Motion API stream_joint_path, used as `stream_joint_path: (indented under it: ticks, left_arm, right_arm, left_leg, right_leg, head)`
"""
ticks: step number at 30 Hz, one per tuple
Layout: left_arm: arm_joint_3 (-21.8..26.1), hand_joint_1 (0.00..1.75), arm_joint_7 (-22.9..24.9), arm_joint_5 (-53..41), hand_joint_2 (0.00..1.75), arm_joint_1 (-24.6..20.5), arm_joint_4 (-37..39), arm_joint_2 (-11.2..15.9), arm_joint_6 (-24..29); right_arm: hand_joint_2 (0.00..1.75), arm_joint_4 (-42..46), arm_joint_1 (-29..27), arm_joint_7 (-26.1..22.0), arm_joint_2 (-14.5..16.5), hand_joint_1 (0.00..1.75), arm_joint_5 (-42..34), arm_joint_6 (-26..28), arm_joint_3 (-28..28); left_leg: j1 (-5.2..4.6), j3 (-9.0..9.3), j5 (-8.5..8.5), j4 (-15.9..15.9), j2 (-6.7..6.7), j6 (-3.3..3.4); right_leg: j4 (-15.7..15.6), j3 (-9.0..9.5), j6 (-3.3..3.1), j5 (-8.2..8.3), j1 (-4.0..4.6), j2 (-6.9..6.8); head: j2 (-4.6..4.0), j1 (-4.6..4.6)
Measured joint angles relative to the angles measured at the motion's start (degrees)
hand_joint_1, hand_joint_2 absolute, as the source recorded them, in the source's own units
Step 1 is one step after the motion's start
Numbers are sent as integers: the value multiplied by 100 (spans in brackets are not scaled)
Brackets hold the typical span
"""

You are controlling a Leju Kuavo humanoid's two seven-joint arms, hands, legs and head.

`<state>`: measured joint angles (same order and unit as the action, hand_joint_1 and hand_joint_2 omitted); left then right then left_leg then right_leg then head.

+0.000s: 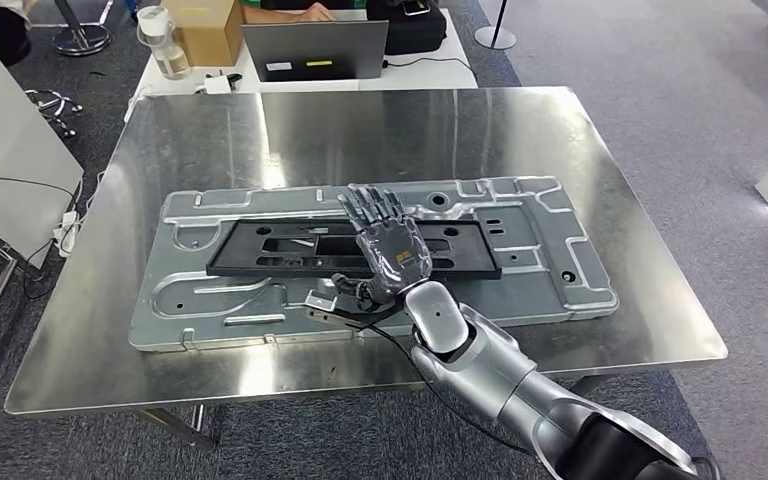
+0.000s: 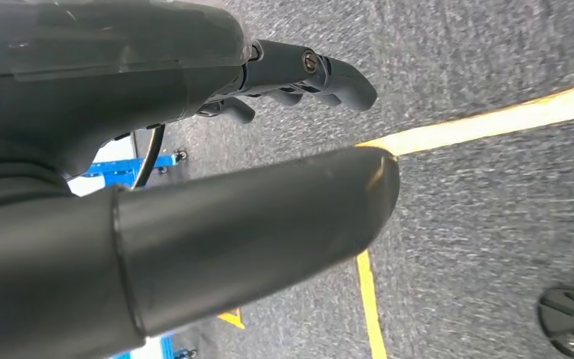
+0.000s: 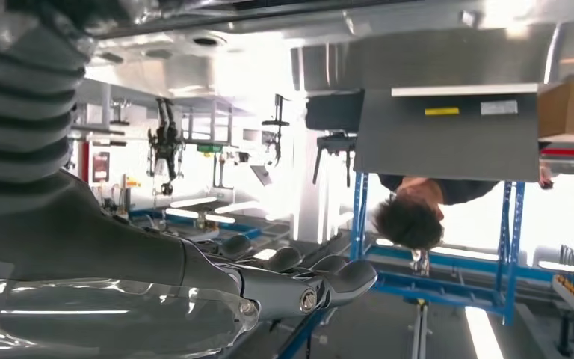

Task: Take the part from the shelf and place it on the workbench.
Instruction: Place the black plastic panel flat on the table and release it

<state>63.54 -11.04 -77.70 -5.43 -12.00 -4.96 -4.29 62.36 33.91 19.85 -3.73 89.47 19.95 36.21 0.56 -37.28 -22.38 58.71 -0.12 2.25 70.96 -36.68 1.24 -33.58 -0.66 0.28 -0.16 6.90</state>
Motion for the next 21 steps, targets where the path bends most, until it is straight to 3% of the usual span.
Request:
stream_joint_path:
  ticks: [2, 3, 4, 7, 9, 11, 13, 14, 15, 17, 18, 19, 21]
  left_arm:
    - [3, 0, -3, 8, 0, -3, 0, -3, -7]
    - [4, 0, -5, 9, 0, -4, 0, -4, -10]
    - [4, 0, -6, 10, 0, -5, 0, -6, -13]
    - [7, 0, -6, 8, 0, 6, 0, -4, -22]
    - [10, 0, -6, 12, 0, 15, 0, -2, -26]
    - [14, 0, -6, 30, 0, 11, 0, 3, -30]
    - [22, 0, -6, 51, 0, 8, 0, 11, -30]
    - [28, 0, -4, 65, 0, 9, 0, 15, -30]
    - [33, 0, -3, 79, 0, 10, 0, 17, -30]
    - [46, 0, 2, 110, 0, 1, 0, 23, -30]
    - [59, 0, 3, 126, 0, -5, 0, 25, -30]
    - [79, 0, 5, 144, 0, -8, 0, 25, -30]
    - [126, 0, 9, 178, 0, -6, 0, 26, -30]
  right_arm:
    - [175, 1, 13, -72, 37, 0, -44, -61, -67]
    - [175, 3, 22, -123, 66, 0, -68, -94, -107]
    - [175, 5, 26, -181, 95, 0, -90, -135, -151]
    - [175, 33, 4, -392, 193, 0, -152, -263, -290]
    - [175, 81, -8, -533, 288, 0, -245, -338, -357]
    - [87, 135, -31, -637, 378, 0, -352, -396, -391]
    - [0, 186, -87, -736, 438, 0, -476, -405, -401]
    - [0, 217, -126, -796, 468, 0, -549, -388, -402]
    - [0, 264, -166, -861, 499, 0, -627, -353, -402]
    - [0, 422, -244, -1030, 574, 0, -793, -292, -399]
    - [0, 532, -280, -1138, 605, 0, -887, -303, -384]
    - [0, 659, -319, -1245, 631, 0, -999, -349, -349]
    - [0, 925, -417, -1384, 655, 0, -1239, -471, -233]
  left_leg:
    - [-10, -45, 68, 0, -3, -36]
    - [-10, -59, 101, -3, -3, -65]
    - [-5, -69, 136, -6, -2, -100]
    - [6, -100, 213, -35, -9, -213]
    - [8, -221, -83, 226, -17, -272]
    - [24, -434, -660, 926, -14, -321]
    - [31, -489, -1015, 1487, -12, -365]
    - [36, -360, -1037, 1475, -11, -378]
    - [43, -110, -971, 1229, -10, -389]
    - [46, 490, -826, 429, -17, -380]
    - [39, 668, -774, 149, -26, -346]
    - [25, 737, -751, 14, -35, -299]
    - [5, 693, -671, 25, -41, -191]
  right_leg:
    - [-854, 522, -71, 269, 33, -4]
    - [-1137, 677, -101, 347, 56, -6]
    - [-1274, 736, -126, 385, 81, -8]
    - [-1323, 664, -201, 534, 88, -21]
    - [-1388, 570, -275, 688, 48, -39]
    - [-1397, 412, -313, 822, 41, -46]
    - [-1368, 232, -305, 939, 44, -53]
    - [-1342, 144, -293, 989, 41, -56]
    - [-1305, 57, -277, 1032, 34, -56]
    - [-1203, -100, -223, 1097, 28, -57]
    - [-1159, -151, -192, 1122, 32, -57]
    - [-1133, -178, -158, 1151, 38, -56]
    - [-1145, -183, -90, 1226, 43, -50]
  head:
    - [0, -1]
    - [0, -1]
    - [1, -1]
    - [0, -2]
    - [0, -2]
    - [1, -2]
    - [1, -2]
    - [1, -2]
    - [1, -2]
    - [1, -3]
    - [1, -3]
    - [1, -2]
    - [1, 0]
